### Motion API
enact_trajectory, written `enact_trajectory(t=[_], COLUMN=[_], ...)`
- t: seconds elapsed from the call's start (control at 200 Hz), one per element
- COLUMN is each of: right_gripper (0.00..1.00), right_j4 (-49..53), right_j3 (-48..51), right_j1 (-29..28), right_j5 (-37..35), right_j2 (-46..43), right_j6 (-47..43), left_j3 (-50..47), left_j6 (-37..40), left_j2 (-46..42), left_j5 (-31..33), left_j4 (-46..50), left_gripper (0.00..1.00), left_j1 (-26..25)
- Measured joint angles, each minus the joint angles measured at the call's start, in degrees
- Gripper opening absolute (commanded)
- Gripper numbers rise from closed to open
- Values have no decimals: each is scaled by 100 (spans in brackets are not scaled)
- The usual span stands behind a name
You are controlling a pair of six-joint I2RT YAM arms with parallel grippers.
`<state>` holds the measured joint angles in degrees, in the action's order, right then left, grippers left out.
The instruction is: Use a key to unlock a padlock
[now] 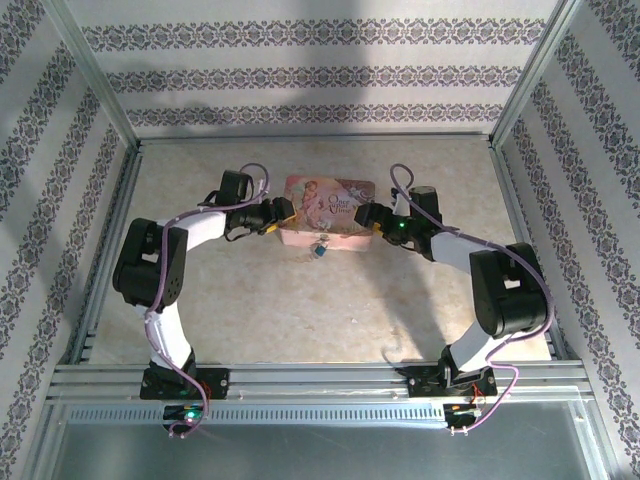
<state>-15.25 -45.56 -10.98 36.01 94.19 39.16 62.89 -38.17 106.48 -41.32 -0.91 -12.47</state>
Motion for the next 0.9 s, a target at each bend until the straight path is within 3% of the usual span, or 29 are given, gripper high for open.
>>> enact_trajectory(t=[0.405, 0.605, 0.71, 0.9], right_gripper=[91, 93, 88, 80], right_j4=[-103, 66, 42, -337], right_j3=[-339, 313, 776, 1539], right_j1=[81, 367, 452, -61], right_j5=[-212, -588, -660, -610], right_j2=[337, -680, -1403, -2033], right_j6=[-483, -719, -748, -527], left_j3=[-1064, -1128, -1228, -1366], left_j6=[-461, -584, -638, -739], left_j2=[-767, -861, -1029, -1419], left_j5=[317, 343, 400, 433], left_j4=[-529, -581, -673, -817], left_gripper=[67, 69, 69, 70], left_j1=[-339, -378, -365, -278])
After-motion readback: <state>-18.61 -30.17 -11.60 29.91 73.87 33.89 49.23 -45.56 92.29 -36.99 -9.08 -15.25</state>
